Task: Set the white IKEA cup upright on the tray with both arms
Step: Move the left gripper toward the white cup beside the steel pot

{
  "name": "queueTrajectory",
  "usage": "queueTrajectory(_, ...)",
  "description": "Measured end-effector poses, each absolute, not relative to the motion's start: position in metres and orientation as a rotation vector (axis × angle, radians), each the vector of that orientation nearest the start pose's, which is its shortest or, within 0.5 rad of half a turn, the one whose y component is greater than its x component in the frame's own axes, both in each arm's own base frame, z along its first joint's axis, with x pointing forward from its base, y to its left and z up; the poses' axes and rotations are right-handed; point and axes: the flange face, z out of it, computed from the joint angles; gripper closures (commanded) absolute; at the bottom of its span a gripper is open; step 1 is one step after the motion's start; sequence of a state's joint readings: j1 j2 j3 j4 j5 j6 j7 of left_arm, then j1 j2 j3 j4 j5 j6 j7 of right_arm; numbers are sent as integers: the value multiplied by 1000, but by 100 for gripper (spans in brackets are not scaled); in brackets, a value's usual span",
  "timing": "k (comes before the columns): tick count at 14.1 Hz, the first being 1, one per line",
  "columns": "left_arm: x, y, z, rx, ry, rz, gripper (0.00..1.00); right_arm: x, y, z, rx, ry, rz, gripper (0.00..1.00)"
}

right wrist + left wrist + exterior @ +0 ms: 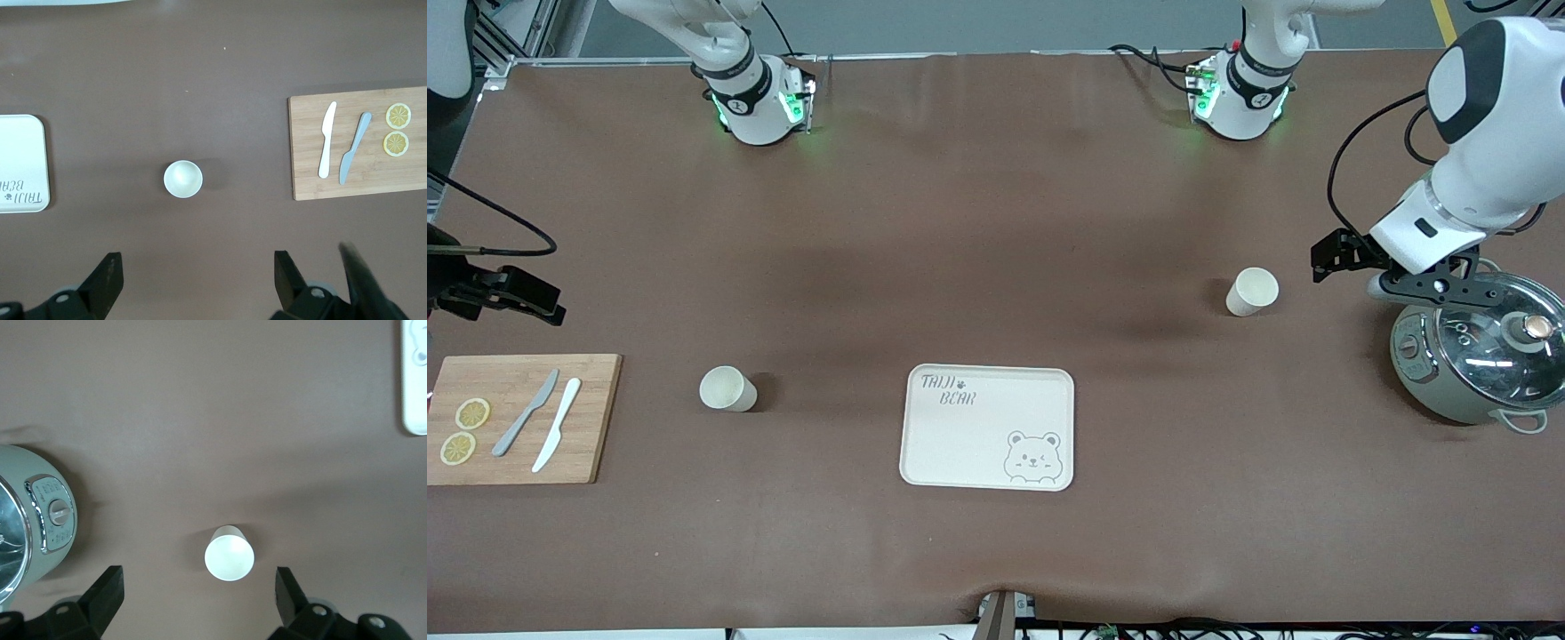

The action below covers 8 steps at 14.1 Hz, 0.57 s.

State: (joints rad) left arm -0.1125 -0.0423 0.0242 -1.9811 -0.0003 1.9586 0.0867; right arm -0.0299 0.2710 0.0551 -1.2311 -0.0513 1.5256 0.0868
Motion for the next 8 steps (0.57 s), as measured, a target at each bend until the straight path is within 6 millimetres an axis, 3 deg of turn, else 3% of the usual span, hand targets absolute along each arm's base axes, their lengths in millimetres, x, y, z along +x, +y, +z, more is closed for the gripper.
queueTrajectory(5, 527, -44, 417, -3130, 272, -77, 0, 638, -1, 583, -3168, 118, -45, 0)
queueTrajectory(8, 513, -41, 380, -3128, 269, -131, 0, 628, -1, 562, -3169, 115, -81, 0)
